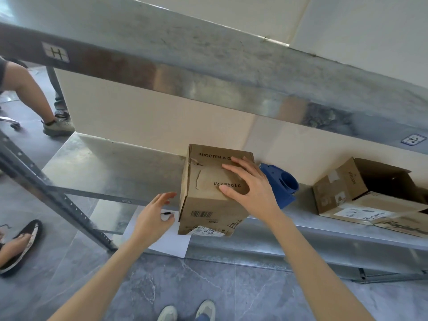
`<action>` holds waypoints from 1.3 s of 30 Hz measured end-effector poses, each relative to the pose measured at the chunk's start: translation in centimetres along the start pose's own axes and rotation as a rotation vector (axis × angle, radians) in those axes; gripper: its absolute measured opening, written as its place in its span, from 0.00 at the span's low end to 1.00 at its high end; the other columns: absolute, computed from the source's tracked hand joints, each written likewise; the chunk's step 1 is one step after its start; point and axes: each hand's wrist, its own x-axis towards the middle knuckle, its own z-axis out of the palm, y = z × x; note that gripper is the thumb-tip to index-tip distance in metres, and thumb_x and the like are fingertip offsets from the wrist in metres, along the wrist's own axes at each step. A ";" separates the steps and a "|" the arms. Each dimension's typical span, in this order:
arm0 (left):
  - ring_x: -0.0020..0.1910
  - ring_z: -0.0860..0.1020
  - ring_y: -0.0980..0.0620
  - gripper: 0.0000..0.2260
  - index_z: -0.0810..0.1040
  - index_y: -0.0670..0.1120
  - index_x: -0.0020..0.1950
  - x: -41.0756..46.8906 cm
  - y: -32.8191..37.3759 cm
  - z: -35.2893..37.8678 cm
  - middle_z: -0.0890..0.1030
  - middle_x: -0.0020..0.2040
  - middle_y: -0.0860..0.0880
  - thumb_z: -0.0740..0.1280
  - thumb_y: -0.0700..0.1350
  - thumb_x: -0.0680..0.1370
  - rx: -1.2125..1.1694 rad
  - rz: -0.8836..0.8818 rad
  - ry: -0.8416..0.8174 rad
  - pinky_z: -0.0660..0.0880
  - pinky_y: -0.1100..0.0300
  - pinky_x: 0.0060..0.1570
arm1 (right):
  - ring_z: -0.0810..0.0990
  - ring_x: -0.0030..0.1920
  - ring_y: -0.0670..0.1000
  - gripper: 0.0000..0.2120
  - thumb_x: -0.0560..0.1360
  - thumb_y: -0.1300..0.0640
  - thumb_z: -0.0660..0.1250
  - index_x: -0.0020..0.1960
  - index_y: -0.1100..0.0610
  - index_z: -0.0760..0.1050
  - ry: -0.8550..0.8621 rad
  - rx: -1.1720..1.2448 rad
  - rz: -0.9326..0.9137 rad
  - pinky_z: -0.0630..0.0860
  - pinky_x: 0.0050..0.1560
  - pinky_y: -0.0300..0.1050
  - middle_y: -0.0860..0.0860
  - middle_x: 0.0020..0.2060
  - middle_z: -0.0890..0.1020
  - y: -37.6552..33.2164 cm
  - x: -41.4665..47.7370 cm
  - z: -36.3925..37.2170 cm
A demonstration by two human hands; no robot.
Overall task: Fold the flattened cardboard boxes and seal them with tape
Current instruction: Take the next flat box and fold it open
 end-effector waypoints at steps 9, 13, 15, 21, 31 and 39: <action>0.65 0.70 0.53 0.38 0.64 0.55 0.76 0.6 -0.6 1.9 0.75 0.66 0.59 0.78 0.51 0.70 0.140 0.090 -0.014 0.75 0.59 0.43 | 0.62 0.75 0.45 0.26 0.72 0.35 0.66 0.68 0.41 0.75 -0.029 0.037 0.008 0.62 0.74 0.57 0.38 0.72 0.69 0.6 0.0 -0.4; 0.63 0.68 0.59 0.41 0.60 0.62 0.76 0.5 -0.2 1.9 0.70 0.58 0.73 0.79 0.52 0.70 0.091 0.102 -0.027 0.70 0.62 0.42 | 0.62 0.75 0.45 0.25 0.73 0.37 0.68 0.68 0.41 0.75 -0.023 0.073 0.003 0.63 0.74 0.56 0.38 0.72 0.70 1.2 -0.1 -0.7; 0.62 0.72 0.56 0.39 0.61 0.64 0.74 0.4 0.0 1.5 0.70 0.57 0.72 0.78 0.49 0.70 0.076 0.115 -0.018 0.70 0.61 0.44 | 0.61 0.76 0.44 0.25 0.72 0.36 0.68 0.68 0.41 0.76 -0.021 0.078 0.001 0.62 0.74 0.50 0.37 0.71 0.69 1.1 -0.1 -0.4; 0.63 0.75 0.58 0.37 0.64 0.63 0.74 1.5 1.1 -1.7 0.75 0.67 0.62 0.78 0.44 0.71 0.019 0.145 0.063 0.76 0.53 0.57 | 0.62 0.75 0.45 0.24 0.73 0.35 0.66 0.67 0.41 0.77 0.055 0.035 0.013 0.68 0.70 0.49 0.40 0.71 0.71 0.0 0.5 1.2; 0.62 0.77 0.58 0.20 0.75 0.54 0.69 1.8 7.3 -7.1 0.78 0.64 0.59 0.71 0.43 0.78 -0.198 0.298 0.268 0.75 0.55 0.61 | 0.61 0.75 0.47 0.26 0.73 0.34 0.66 0.68 0.43 0.76 0.062 0.022 0.010 0.68 0.70 0.57 0.41 0.71 0.71 -0.8 0.2 1.5; 0.71 0.66 0.59 0.20 0.75 0.55 0.70 1.8 11.3 -7.3 0.71 0.71 0.61 0.69 0.53 0.78 0.112 0.384 0.197 0.66 0.60 0.64 | 0.59 0.77 0.48 0.32 0.73 0.30 0.59 0.73 0.42 0.70 0.052 -0.099 -0.071 0.47 0.77 0.63 0.43 0.74 0.68 -1.9 0.3 0.2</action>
